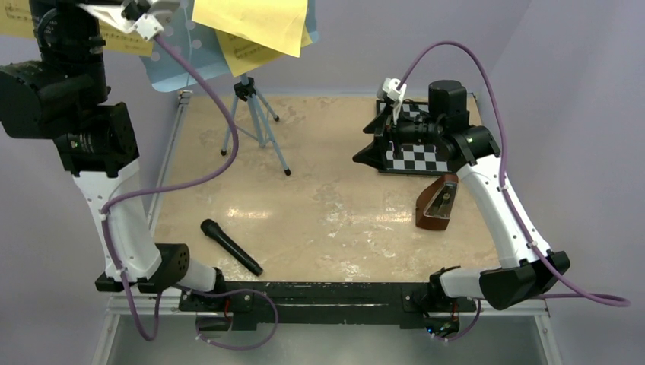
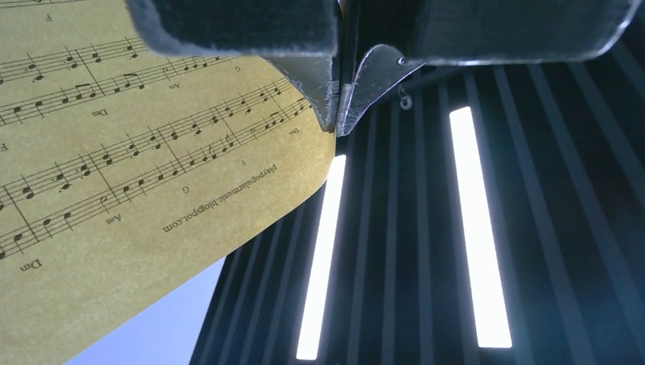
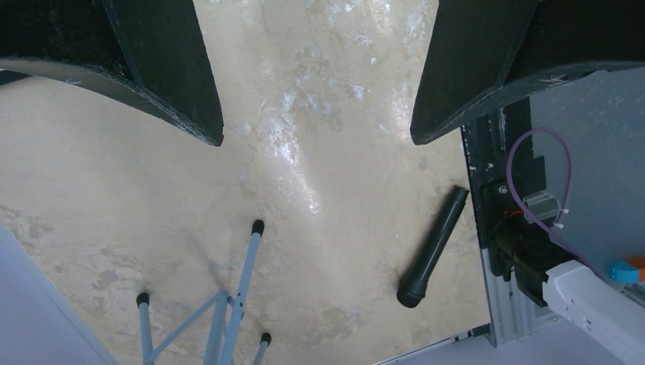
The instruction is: Pack up the instrument practice props
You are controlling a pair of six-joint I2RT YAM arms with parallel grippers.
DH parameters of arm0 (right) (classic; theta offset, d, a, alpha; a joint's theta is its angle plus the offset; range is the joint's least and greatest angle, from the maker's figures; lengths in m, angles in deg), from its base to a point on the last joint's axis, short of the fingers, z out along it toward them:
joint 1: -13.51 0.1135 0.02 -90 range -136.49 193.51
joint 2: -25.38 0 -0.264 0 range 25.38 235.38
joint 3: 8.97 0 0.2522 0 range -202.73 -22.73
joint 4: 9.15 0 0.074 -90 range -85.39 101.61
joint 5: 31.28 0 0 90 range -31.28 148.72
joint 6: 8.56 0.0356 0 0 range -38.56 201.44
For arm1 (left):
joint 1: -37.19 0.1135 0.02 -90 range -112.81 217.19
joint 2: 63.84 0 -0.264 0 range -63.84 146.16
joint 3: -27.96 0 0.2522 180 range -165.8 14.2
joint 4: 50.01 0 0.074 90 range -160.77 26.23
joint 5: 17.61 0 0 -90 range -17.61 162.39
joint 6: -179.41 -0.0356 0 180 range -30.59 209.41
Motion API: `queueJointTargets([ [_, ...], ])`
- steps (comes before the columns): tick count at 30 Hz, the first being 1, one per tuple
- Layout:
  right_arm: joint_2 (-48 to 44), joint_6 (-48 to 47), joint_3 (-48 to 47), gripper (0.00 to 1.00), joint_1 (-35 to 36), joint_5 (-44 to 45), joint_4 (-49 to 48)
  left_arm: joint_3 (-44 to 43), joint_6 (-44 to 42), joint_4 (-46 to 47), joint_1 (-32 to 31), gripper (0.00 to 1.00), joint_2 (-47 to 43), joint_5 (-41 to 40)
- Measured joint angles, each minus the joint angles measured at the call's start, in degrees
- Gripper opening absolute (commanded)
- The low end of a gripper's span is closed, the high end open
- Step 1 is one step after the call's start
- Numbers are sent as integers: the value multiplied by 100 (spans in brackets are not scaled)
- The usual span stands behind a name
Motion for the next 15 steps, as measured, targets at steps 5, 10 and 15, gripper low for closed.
queueJointTargets([
  [5, 0, -11, -2, 97, 20, 13, 9, 1423, 531, -546, -2, 0, -1303, 474],
  [10, 0, -74, -13, 97, 20, 61, 120, 3075, 960, -1449, -11, 0, -2962, 1281],
  [15, -2, -105, -170, 97, 28, 136, 374, 3893, 1718, -2232, -13, 0, -4009, 2100],
])
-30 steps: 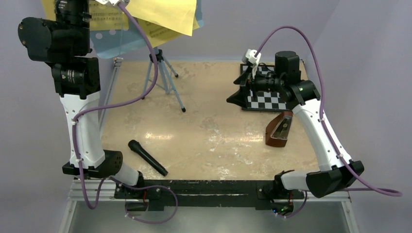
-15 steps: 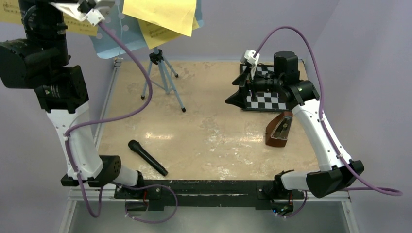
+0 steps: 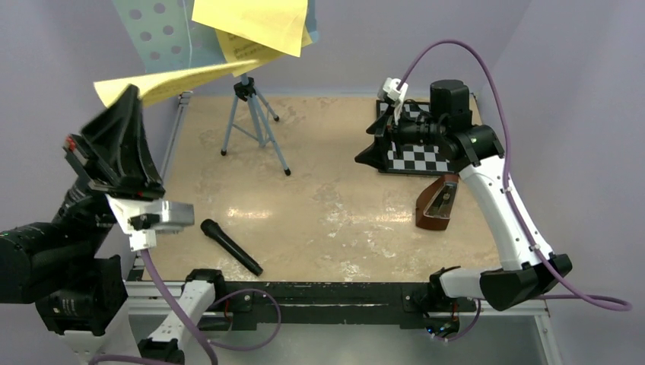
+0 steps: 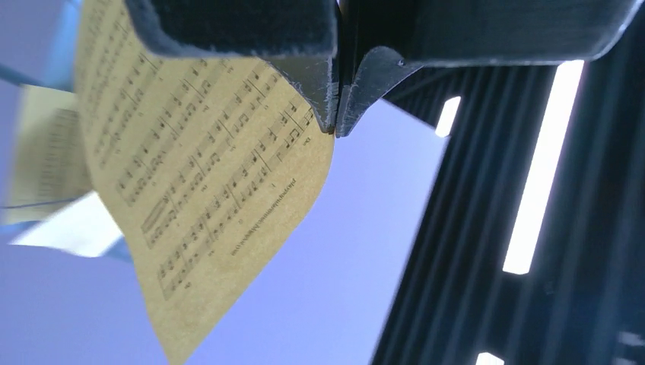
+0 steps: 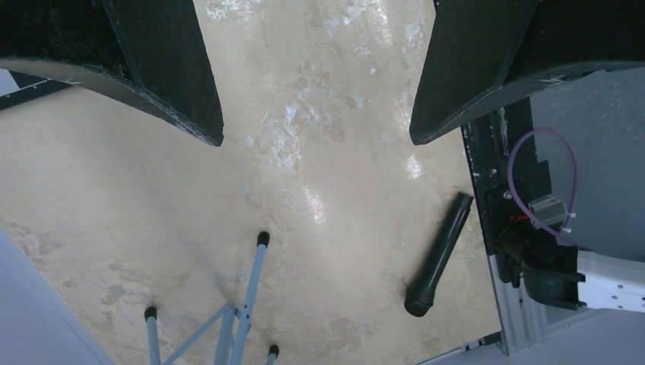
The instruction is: Pack up the instrument practice props
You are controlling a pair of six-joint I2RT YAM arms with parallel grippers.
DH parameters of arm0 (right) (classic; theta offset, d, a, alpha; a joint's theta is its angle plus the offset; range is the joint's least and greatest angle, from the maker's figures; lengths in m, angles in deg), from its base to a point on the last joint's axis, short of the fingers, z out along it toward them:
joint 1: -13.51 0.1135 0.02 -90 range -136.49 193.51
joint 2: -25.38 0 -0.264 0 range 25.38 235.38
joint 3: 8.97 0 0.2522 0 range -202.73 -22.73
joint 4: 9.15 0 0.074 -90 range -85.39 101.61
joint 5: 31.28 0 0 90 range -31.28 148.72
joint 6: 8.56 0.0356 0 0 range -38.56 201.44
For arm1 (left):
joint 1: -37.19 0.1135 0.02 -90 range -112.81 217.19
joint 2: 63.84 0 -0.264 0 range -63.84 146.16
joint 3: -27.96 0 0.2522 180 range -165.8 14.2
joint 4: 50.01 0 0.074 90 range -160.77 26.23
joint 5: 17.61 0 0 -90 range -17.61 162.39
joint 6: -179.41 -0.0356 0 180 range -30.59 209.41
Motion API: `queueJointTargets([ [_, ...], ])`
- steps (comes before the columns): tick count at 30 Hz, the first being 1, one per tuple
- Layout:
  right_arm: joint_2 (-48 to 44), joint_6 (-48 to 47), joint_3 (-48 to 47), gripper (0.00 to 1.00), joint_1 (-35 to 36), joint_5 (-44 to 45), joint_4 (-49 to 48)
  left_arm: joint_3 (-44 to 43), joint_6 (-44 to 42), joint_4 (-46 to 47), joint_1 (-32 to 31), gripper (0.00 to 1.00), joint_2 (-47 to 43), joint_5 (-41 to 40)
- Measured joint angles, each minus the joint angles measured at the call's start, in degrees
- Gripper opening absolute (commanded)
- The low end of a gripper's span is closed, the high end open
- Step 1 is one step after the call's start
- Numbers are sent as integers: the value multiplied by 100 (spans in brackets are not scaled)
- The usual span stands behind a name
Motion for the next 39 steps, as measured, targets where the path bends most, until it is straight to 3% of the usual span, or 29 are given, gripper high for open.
queueJointTargets([
  [10, -586, -37, -151, 99, 0, 883, 474, 2251, 1600, -1224, 0, 0, -1298, 2216],
  [16, -1137, -415, -149, 99, 0, 1899, 745, 3080, 3003, -1069, -2, 0, -1650, 3233],
  [20, -1462, -520, 39, 99, -22, 2424, 745, 3735, 3495, -1010, -4, 0, -1731, 3593],
  [25, -1510, -579, 238, 99, -138, 2822, 761, 4500, 3917, -901, -444, 0, -1731, 3545],
  [30, -1327, -514, 260, 98, -479, 2905, 1012, 4658, 4192, -852, -1757, 0, -1320, 3099],
  [34, -1110, -573, 260, 99, -533, 2953, 1176, 5200, 4688, -507, -2439, 0, -1200, 2708],
  [39, -828, -739, 225, 98, -551, 3040, 1263, 5366, 5445, -527, -2734, 0, -1182, 2411],
])
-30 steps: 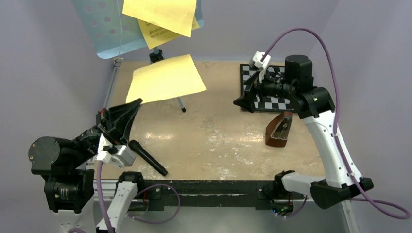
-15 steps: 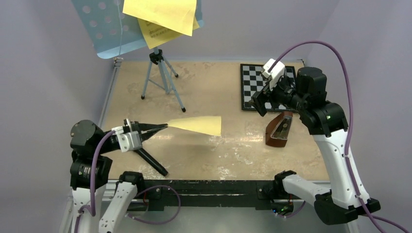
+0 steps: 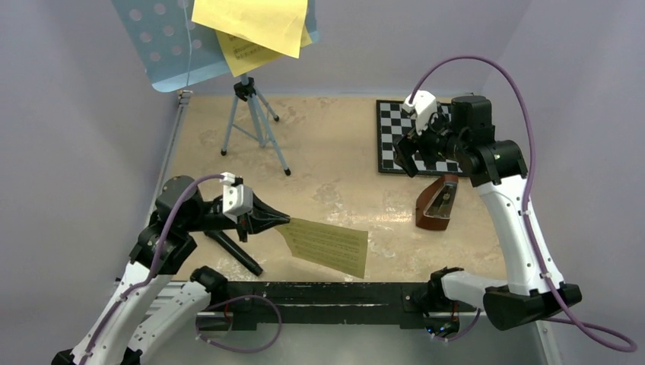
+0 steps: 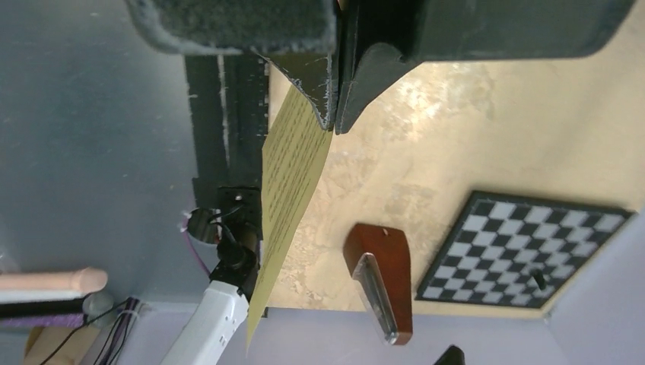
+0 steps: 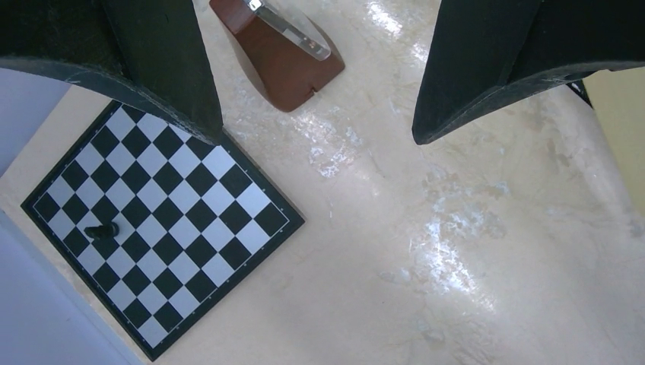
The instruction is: Pack up the instrument practice props
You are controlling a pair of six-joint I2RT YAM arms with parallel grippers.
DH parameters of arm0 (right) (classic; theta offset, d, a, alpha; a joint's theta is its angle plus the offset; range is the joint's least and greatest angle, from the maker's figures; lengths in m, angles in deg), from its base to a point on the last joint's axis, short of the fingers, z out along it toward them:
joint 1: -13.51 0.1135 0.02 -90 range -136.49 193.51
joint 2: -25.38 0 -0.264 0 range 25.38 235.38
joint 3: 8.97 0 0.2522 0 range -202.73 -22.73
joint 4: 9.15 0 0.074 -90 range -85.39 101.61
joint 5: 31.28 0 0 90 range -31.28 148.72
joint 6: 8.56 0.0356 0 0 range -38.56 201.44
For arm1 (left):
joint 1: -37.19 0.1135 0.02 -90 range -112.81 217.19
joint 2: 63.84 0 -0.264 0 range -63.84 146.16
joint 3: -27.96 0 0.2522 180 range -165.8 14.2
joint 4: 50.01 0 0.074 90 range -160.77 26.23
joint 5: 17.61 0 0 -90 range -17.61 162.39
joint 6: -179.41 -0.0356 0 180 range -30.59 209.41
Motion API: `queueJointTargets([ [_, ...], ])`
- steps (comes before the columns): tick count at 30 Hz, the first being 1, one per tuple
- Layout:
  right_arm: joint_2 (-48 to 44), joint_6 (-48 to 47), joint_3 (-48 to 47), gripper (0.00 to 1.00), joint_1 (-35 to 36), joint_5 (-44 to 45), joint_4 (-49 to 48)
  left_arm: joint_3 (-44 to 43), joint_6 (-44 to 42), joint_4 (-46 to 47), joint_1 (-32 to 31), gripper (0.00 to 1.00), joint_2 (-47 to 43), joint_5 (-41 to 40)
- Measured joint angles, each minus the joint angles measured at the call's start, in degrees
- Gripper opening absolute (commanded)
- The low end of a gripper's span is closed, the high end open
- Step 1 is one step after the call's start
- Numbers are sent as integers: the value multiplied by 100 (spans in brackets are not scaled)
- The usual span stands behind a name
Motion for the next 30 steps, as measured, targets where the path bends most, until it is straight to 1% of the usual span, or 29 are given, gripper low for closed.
queueJointTargets([
  [2, 96, -28, -17, 98, -15, 42, 0, 2, 376, -227, -9, 0, -83, -188],
  [4, 153, -24, -17, 98, -26, 44, -4, 13, 564, -267, -13, 0, -98, -356],
  [7, 216, -4, -17, 98, -31, 39, -31, -2, 811, -166, -13, 0, 221, -664],
  [11, 302, 70, 2, 98, -28, 13, -63, -129, 922, 122, -13, 0, 1469, -809],
  [17, 376, 267, 271, 98, -105, -120, -201, -227, 1167, 820, -13, 0, 3447, -1305],
  [19, 413, 291, 319, 98, -166, -136, -225, -553, 1272, 905, -13, 0, 4063, -1401],
  [21, 448, 310, 330, 98, -243, -138, -232, -1163, 1423, 1049, -20, 0, 4839, -1462],
  [24, 476, 321, 330, 98, -339, -138, -286, -1818, 1624, 1303, -57, 0, 5646, -1593],
  [30, 516, 326, 330, 98, -409, -133, -389, -2382, 2339, 1438, -286, 0, 6555, -1714],
])
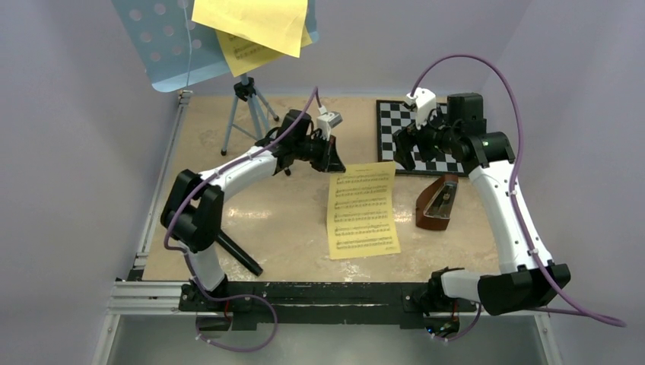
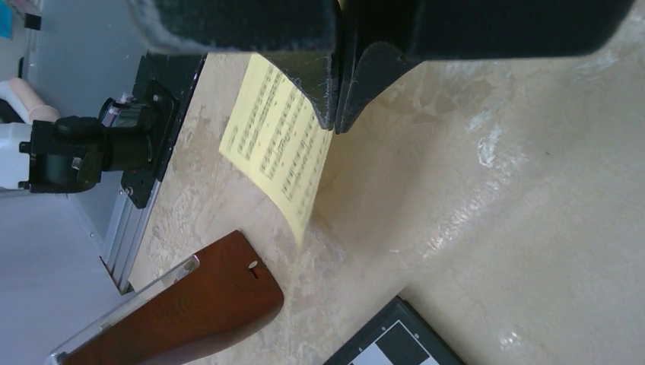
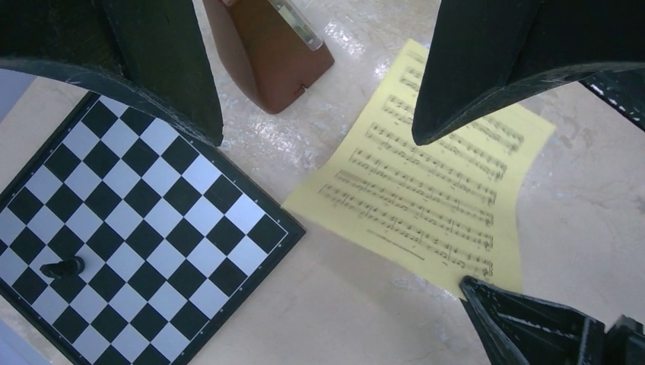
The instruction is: Pack up the instrument practice props
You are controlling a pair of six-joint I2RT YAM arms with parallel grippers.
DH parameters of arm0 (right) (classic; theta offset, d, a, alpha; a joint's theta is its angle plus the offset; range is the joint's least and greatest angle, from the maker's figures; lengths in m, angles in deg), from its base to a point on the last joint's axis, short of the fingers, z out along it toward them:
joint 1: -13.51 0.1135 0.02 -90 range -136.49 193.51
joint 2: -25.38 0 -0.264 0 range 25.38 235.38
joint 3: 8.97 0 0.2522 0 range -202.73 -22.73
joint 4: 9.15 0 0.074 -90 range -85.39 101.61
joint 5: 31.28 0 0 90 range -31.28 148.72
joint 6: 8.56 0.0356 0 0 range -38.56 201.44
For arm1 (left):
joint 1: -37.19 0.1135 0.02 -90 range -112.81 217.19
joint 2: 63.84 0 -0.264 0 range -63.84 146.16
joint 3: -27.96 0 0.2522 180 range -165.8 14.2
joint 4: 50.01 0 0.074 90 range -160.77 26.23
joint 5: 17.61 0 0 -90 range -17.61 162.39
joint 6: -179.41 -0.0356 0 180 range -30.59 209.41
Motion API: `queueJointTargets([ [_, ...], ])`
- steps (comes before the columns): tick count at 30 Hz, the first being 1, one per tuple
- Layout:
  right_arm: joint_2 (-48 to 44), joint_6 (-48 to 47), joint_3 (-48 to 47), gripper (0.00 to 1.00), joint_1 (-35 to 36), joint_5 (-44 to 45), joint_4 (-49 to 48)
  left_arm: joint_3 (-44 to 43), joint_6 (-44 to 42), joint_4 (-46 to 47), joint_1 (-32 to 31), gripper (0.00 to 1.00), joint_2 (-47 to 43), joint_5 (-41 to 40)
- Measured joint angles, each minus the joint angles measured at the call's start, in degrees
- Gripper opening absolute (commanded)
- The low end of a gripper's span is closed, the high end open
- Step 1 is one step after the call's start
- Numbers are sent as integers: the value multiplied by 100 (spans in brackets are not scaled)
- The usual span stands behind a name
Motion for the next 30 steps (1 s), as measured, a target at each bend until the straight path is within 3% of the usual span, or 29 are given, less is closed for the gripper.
queueJointTargets([
  [8, 184, 7, 0, 98, -133, 4, -44, -83, 730, 11, -146, 0, 826, -37],
  [19, 273, 70, 0, 99, -151, 2, -59, -199, -24, -280, -164, 0, 1163, 334],
  [30, 164, 68, 181, 99, -168, 4, -85, -463, 614, -26, -286, 0, 1558, 245],
])
